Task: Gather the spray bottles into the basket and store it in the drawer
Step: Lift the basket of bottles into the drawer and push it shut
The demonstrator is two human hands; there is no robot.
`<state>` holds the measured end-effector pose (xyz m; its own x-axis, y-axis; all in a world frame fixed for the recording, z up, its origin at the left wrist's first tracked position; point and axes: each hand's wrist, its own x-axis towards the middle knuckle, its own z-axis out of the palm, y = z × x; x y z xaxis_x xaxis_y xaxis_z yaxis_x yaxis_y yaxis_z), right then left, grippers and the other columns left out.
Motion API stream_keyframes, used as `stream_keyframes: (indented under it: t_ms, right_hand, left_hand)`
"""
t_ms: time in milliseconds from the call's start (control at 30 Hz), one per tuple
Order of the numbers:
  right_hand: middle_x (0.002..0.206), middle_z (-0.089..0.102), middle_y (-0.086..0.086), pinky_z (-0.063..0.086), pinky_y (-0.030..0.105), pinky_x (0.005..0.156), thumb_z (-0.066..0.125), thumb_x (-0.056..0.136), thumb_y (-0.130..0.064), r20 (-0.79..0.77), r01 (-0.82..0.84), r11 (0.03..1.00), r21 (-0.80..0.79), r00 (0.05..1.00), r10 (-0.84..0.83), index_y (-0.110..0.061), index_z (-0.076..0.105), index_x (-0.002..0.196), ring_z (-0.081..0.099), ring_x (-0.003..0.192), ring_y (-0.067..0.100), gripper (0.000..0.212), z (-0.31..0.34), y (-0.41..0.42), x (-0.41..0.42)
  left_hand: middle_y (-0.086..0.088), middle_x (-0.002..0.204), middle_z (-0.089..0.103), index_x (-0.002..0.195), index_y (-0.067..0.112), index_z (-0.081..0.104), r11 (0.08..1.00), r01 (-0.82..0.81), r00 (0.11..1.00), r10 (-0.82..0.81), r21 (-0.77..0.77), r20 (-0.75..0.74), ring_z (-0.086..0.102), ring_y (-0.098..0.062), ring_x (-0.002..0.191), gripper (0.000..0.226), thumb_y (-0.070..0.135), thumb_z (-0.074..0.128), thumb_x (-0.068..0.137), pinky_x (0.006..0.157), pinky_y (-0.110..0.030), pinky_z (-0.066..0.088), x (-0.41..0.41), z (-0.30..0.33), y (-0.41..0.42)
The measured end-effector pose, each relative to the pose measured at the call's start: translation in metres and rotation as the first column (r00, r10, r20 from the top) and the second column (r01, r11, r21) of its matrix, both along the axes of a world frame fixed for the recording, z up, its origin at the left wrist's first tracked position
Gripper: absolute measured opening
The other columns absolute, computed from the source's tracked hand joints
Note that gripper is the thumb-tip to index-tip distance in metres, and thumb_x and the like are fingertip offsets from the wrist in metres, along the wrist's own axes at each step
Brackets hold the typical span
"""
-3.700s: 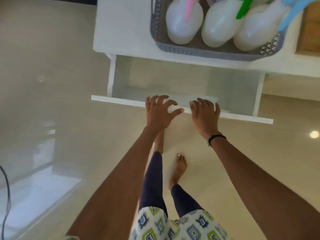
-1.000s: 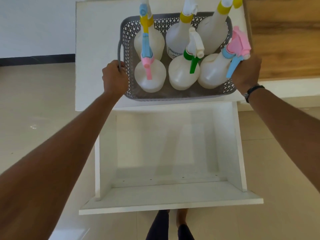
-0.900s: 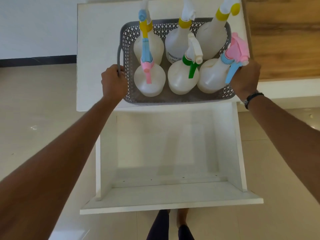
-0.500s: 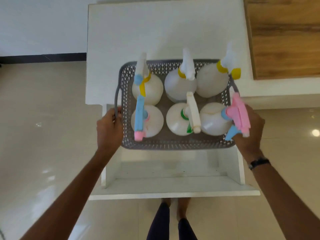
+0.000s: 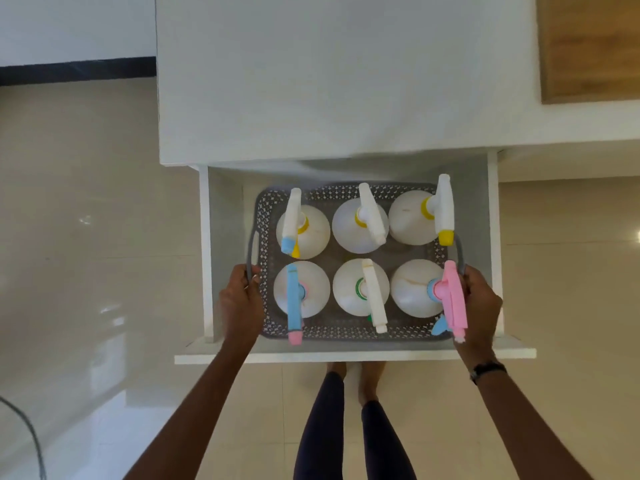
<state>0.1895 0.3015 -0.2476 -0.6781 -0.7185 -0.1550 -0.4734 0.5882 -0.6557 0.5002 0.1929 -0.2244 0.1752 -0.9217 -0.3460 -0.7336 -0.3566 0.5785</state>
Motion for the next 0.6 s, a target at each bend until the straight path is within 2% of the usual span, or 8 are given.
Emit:
stream_keyframes:
  t_ms: [33,100,133,200,300,433,600]
  right_hand:
    - [0.065,0.06,0.006,0.036,0.01,0.048,0.059,0.088,0.004,0.006,0.004,1.0,0.012,1.0,-0.004,-0.002,0.063,0.084,0.054,0.055,0.024,0.008,-0.013,0.0,0.0]
    - [0.065,0.061,0.009,0.046,0.029,0.05,0.06,0.088,0.004,0.007,0.018,0.999,0.042,1.0,-0.019,-0.001,0.062,0.083,0.058,0.056,0.029,0.007,-0.039,-0.003,-0.001]
    - [0.066,0.061,0.009,0.048,0.032,0.052,0.06,0.087,0.004,0.008,0.028,0.998,0.054,1.0,-0.029,-0.001,0.062,0.083,0.059,0.058,0.03,0.007,-0.051,-0.005,-0.001]
    - [0.067,0.061,0.009,0.047,0.03,0.054,0.06,0.087,0.005,0.002,0.03,0.998,0.062,1.0,-0.031,0.001,0.062,0.083,0.06,0.061,0.031,0.006,-0.072,-0.011,-0.001]
    - [0.068,0.059,0.008,0.035,0.009,0.052,0.055,0.089,0.005,-0.014,0.034,0.998,0.059,0.999,-0.033,0.004,0.062,0.084,0.057,0.064,0.025,0.009,-0.096,-0.02,0.0]
    - [0.075,0.066,0.019,0.031,0.019,0.057,0.051,0.091,0.001,-0.006,0.067,0.995,0.078,0.998,-0.067,0.003,0.064,0.089,0.055,0.068,0.02,0.013,-0.12,-0.023,0.001]
    - [0.069,0.055,0.004,0.029,0.019,0.056,0.05,0.092,0.0,-0.027,0.03,0.994,0.106,0.999,-0.028,0.002,0.063,0.086,0.055,0.065,0.023,0.014,-0.135,-0.024,-0.002]
  left_hand:
    - [-0.013,0.082,0.067,0.097,0.003,0.059,1.0,0.0,1.0,0.0,0.013,-0.001,0.059,-0.027,0.069,0.011,0.002,0.049,0.093,0.059,-0.034,0.045,-0.001,-0.009,-0.001]
    - [-0.015,0.082,0.067,0.095,0.002,0.058,0.999,0.015,1.0,-0.014,0.037,-0.01,0.063,-0.031,0.071,0.009,0.003,0.049,0.093,0.061,-0.039,0.05,-0.001,-0.03,-0.003]
    - [-0.015,0.082,0.067,0.094,0.002,0.058,0.999,0.018,1.0,-0.018,0.048,-0.011,0.064,-0.033,0.072,0.009,0.004,0.05,0.094,0.062,-0.043,0.053,-0.001,-0.041,-0.005]
    - [-0.017,0.081,0.066,0.093,0.001,0.058,0.998,0.0,1.0,0.001,0.067,-0.007,0.064,-0.035,0.074,0.01,0.006,0.05,0.094,0.063,-0.048,0.054,-0.002,-0.063,-0.009]
    - [-0.018,0.081,0.067,0.092,0.002,0.058,0.997,-0.019,1.0,0.018,0.069,0.015,0.063,-0.036,0.074,0.011,0.007,0.049,0.094,0.063,-0.044,0.054,-0.005,-0.093,-0.014]
    - [-0.017,0.083,0.067,0.092,0.002,0.059,0.995,-0.034,0.998,0.029,0.095,0.057,0.056,-0.029,0.071,0.013,0.001,0.047,0.091,0.062,-0.029,0.039,-0.009,-0.116,-0.015]
    - [-0.017,0.083,0.067,0.091,0.001,0.059,0.992,-0.018,0.999,0.012,0.125,0.049,0.06,-0.037,0.077,0.012,0.001,0.047,0.089,0.065,-0.035,0.045,-0.009,-0.136,-0.016]
